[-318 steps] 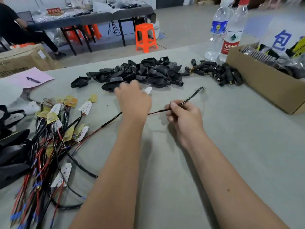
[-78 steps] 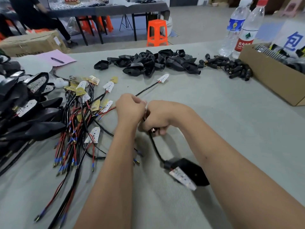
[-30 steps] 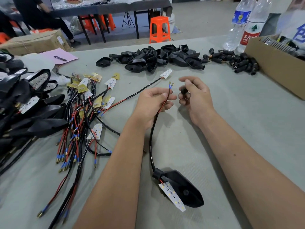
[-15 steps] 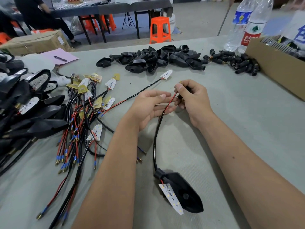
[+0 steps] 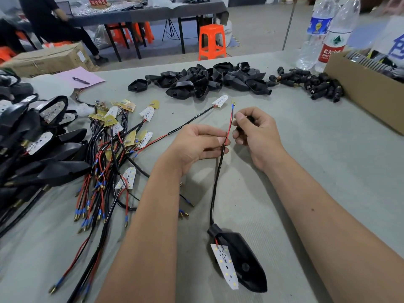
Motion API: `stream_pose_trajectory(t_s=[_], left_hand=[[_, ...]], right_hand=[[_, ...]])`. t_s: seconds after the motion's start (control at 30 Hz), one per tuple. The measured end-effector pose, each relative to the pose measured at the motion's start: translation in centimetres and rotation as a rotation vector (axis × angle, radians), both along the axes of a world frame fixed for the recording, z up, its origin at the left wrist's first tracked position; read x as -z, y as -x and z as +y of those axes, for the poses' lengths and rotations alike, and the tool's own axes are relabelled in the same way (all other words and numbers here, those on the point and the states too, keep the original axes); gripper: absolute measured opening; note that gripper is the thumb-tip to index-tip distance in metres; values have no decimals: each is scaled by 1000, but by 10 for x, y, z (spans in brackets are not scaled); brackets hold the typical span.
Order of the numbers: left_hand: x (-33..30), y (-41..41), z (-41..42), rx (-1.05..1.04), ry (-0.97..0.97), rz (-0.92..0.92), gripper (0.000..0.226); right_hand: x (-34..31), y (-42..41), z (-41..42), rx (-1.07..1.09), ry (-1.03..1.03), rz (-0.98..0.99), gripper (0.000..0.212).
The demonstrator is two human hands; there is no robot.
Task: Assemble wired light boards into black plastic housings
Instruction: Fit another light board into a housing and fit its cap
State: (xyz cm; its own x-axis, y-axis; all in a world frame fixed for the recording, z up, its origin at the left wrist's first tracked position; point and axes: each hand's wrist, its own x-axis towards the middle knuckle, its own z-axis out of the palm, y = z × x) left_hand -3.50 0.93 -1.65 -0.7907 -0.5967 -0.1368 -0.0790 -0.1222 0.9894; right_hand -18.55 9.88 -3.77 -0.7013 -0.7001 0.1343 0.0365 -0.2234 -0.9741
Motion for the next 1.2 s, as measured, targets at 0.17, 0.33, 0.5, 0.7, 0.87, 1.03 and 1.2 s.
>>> stream_pose_trajectory(t_s=[0.17, 0.33, 0.5, 0.7, 0.87, 1.03, 1.2], left_hand=[[-1, 0, 0, 8, -24, 26, 13], [1, 3, 2, -65, -37, 54, 13], [6, 9, 6, -158, 39, 49, 17], [8, 11, 4, -249, 19, 56, 16], [6, 14, 4, -279, 35, 49, 25], [5, 17, 7, -237, 130, -34, 28], [6, 17, 3, -236, 47, -16, 32]], right_hand=[[-1, -2, -1, -29, -2, 7, 25], [0, -4, -2, -65, -52, 98, 37], [6, -7, -4, -68, -172, 269, 25], [2, -10, -1, -22, -146, 200, 33], [0, -10, 1, -45, -113, 205, 24], [-2, -9, 0, -26, -110, 162, 14], [-2, -5, 0, -15, -93, 92, 14]])
